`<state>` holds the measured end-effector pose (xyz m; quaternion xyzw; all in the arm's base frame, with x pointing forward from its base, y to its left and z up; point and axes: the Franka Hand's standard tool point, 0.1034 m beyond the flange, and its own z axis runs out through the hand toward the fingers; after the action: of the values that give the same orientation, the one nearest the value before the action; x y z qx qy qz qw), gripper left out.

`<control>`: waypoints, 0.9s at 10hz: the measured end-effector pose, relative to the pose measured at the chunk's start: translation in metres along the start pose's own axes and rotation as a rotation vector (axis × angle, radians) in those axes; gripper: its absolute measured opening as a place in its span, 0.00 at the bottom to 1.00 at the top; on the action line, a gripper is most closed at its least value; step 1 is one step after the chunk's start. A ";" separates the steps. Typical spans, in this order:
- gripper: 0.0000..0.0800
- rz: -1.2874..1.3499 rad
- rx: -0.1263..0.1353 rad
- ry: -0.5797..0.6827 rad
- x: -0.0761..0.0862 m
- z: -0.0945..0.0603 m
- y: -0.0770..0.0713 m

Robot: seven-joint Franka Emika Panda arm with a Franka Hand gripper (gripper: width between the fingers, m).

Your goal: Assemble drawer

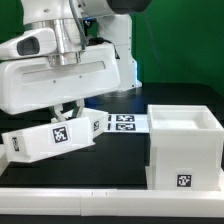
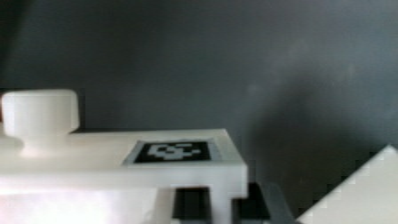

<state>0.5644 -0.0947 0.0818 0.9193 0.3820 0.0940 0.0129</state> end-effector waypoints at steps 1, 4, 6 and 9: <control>0.05 -0.207 -0.017 -0.028 -0.009 0.007 -0.010; 0.05 -0.605 0.011 -0.110 -0.019 0.023 -0.033; 0.05 -0.688 0.013 -0.130 -0.024 0.023 -0.030; 0.05 -0.816 -0.083 -0.130 -0.020 0.025 -0.029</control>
Offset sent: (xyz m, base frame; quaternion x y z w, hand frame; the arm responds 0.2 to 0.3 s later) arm 0.0000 0.0000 0.0000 0.0000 0.0000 -0.1296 0.9916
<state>0.5347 -0.0867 0.0516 0.6951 0.7094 0.0381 0.1104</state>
